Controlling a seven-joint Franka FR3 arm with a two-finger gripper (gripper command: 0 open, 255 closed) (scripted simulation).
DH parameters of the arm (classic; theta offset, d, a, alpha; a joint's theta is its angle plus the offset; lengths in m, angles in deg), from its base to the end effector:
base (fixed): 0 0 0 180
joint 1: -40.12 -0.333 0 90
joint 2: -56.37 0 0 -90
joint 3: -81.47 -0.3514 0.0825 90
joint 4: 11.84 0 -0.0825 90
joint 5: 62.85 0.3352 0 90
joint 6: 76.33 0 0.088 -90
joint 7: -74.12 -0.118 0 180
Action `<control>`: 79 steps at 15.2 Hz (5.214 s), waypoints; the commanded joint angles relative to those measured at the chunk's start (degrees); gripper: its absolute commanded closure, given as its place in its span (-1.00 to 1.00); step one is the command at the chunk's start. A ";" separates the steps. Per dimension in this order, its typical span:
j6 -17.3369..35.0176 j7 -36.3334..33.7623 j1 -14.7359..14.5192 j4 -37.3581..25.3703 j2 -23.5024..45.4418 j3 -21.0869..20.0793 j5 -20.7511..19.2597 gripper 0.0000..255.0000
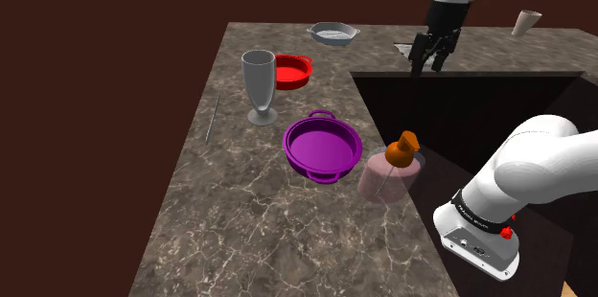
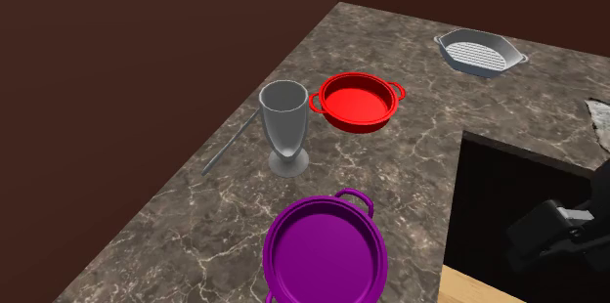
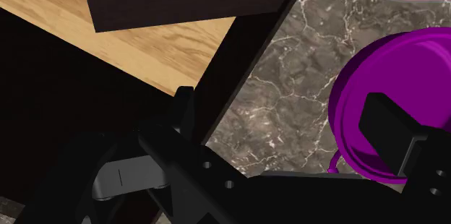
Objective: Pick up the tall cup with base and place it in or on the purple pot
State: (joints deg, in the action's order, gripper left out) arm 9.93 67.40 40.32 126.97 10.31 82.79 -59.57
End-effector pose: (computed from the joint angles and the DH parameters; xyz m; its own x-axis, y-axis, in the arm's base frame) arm 0.2171 -0.0012 0.5756 0.9841 -0.1303 -0.1208 -0.1383 -0.9886 -0.0600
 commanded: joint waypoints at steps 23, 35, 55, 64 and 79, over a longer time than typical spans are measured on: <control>8.52 -19.11 -4.21 -40.12 46.93 -12.90 0.72 -1.00; 2.99 -26.19 -9.09 -69.24 70.62 -14.30 -4.77 -1.00; 7.10 -26.11 -8.82 -64.03 69.52 -14.32 -4.57 1.00; 1.97 -26.36 -9.21 -70.10 70.45 -14.37 -4.75 1.00; -15.77 -27.21 -12.09 -97.00 79.57 -14.22 -6.53 1.00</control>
State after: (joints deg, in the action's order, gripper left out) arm -4.67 40.18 28.38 31.68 89.34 68.55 -66.00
